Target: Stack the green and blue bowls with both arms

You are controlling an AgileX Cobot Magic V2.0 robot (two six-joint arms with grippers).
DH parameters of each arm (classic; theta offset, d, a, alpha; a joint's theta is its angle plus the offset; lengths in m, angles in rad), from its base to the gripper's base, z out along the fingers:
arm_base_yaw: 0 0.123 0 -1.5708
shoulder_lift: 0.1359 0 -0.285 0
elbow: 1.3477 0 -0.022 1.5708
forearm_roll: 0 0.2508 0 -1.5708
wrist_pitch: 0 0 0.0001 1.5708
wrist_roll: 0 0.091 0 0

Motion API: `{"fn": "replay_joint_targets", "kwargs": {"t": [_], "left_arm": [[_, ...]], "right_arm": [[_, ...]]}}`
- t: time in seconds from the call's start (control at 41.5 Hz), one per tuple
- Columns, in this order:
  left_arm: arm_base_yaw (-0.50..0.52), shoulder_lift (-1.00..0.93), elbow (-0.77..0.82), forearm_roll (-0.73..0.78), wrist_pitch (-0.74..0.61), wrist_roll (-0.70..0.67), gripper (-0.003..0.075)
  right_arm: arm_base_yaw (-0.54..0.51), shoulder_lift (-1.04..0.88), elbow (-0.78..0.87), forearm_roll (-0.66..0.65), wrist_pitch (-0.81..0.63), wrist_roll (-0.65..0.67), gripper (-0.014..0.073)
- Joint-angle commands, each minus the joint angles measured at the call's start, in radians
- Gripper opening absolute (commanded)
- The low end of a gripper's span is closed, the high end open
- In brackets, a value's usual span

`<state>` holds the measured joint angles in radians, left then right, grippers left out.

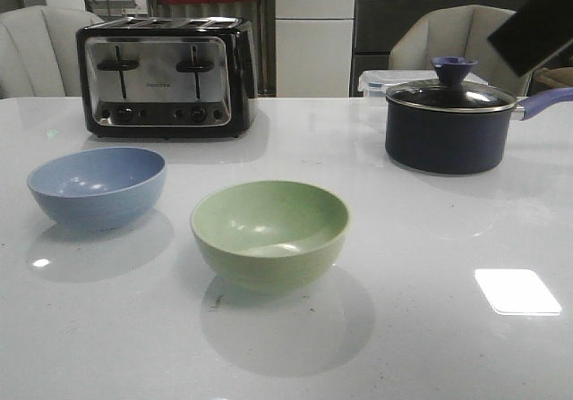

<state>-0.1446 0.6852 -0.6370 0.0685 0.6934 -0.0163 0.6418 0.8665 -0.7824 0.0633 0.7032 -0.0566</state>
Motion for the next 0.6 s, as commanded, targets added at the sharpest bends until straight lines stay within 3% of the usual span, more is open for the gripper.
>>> {"fn": "replay_joint_targets", "kwargs": {"t": [0.0,0.578], "left_arm": [[-0.008,0.093,-0.072,0.005,-0.050,0.002,0.0560],[-0.008,0.788,-0.455,-0.061,-0.036,0.002,0.0560]], "right_arm": [[0.002,-0.065,-0.013,0.007,-0.052,-0.012,0.0456],[0.002,-0.110,-0.008,0.006,-0.065,-0.012,0.0456]]}}
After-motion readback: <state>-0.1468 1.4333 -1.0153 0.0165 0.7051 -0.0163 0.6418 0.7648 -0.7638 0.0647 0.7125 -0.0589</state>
